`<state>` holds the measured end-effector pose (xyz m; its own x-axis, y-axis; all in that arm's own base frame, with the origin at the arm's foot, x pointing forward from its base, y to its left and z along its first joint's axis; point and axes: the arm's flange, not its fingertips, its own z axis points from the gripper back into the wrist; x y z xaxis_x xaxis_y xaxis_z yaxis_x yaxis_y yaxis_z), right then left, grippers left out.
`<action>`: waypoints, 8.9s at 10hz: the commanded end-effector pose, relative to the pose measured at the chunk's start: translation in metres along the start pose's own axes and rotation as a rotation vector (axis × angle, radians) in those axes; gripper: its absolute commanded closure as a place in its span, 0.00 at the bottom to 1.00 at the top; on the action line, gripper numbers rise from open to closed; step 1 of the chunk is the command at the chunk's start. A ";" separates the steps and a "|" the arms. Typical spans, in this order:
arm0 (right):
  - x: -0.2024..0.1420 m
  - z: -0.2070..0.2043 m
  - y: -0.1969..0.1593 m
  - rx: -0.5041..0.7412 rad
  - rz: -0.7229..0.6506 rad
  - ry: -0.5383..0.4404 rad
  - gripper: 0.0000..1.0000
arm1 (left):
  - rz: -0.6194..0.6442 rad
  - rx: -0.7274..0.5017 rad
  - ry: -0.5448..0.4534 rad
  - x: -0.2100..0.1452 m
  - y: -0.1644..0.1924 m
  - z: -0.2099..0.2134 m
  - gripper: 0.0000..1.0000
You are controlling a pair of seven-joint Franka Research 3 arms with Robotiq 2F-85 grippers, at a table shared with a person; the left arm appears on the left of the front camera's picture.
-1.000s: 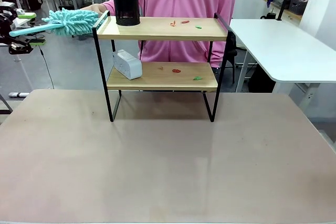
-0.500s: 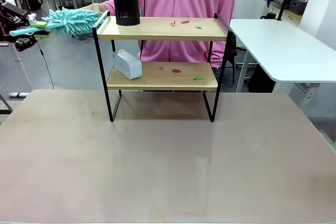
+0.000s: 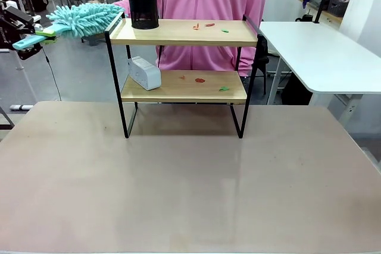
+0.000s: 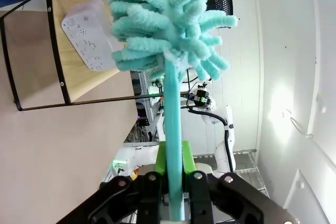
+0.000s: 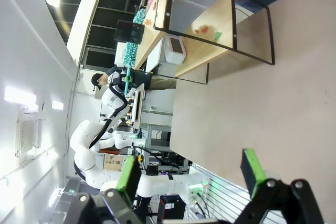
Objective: Clean the shelf.
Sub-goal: Pick up the Duster from the human, then clean the specific tier of the Shelf with the Duster once objects are removed.
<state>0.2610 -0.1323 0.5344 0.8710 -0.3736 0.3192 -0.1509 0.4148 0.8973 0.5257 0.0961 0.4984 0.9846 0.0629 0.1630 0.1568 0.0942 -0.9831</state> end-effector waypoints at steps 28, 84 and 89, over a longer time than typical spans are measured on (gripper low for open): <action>0.003 -0.002 0.001 0.019 0.024 -0.010 0.00 | -0.115 0.491 0.092 -0.280 0.020 0.055 1.00; 0.003 -0.002 0.001 0.019 0.024 -0.010 0.00 | -0.789 0.654 0.965 -0.103 -0.256 -0.263 1.00; 0.003 -0.002 0.001 0.019 0.024 -0.010 0.00 | -0.792 0.547 0.912 -0.108 -0.271 -0.227 1.00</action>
<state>0.2616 -0.1326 0.5338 0.8717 -0.3722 0.3189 -0.1489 0.4187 0.8958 0.4033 -0.1792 0.7218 0.3799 -0.8736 0.3040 0.8737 0.2310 -0.4280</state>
